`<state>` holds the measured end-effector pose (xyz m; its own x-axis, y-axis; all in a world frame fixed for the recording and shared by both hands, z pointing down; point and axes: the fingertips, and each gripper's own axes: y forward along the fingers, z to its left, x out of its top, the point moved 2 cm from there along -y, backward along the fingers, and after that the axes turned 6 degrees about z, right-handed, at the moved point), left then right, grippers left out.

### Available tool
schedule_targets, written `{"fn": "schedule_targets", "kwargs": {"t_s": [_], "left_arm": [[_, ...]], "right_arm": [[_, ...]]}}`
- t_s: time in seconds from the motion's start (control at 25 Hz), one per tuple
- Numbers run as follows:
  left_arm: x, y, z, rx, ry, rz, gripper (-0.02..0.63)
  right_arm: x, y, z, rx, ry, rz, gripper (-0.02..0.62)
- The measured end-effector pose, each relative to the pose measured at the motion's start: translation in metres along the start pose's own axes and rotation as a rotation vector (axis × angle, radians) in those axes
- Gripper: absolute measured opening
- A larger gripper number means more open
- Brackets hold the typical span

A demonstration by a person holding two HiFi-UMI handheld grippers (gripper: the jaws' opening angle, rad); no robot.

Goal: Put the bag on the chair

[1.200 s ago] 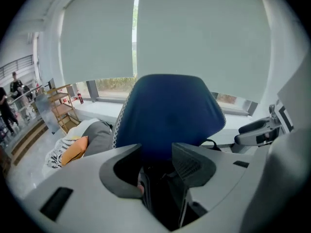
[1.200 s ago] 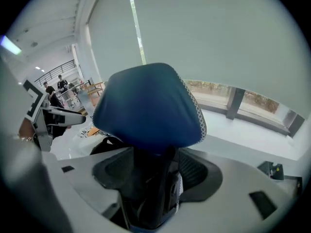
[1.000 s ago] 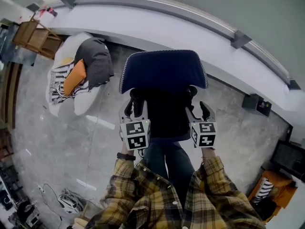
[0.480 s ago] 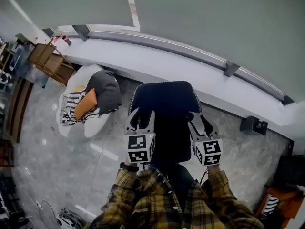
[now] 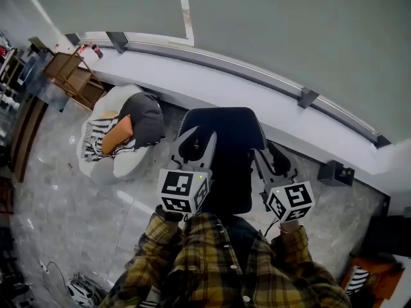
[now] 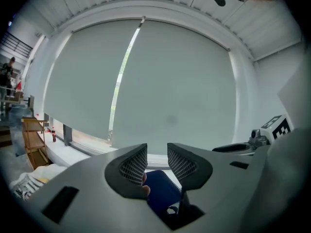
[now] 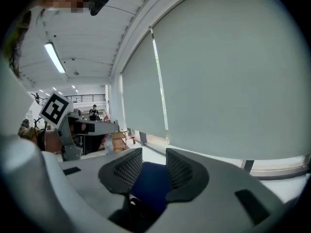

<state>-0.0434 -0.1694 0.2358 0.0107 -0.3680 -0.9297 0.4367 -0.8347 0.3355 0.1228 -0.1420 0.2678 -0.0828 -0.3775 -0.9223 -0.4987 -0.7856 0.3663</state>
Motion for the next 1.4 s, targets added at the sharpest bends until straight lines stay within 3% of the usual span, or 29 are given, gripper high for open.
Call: {"fn": "schedule_targets", "kwargs": {"t_s": [0.24, 0.6, 0.88, 1.4], "left_arm": [[0.01, -0.013, -0.022, -0.032, 0.031, -0.003, 0.094], [-0.002, -0.026, -0.027, -0.095, 0.015, 0.066, 0.038], [0.003, -0.037, -0.031, -0.119, 0.009, 0.043, 0.02], [-0.003, -0.042, -0.045, -0.143, 0.05, 0.039, 0.018]], "right_arm": [[0.023, -0.013, 0.017, 0.07, -0.012, -0.06, 0.11], [0.022, -0.01, 0.043, 0.135, -0.02, -0.037, 0.035], [0.03, -0.017, 0.057, 0.19, -0.052, -0.049, 0.018], [0.017, -0.024, 0.063, 0.208, -0.074, 0.002, 0.017]]}}
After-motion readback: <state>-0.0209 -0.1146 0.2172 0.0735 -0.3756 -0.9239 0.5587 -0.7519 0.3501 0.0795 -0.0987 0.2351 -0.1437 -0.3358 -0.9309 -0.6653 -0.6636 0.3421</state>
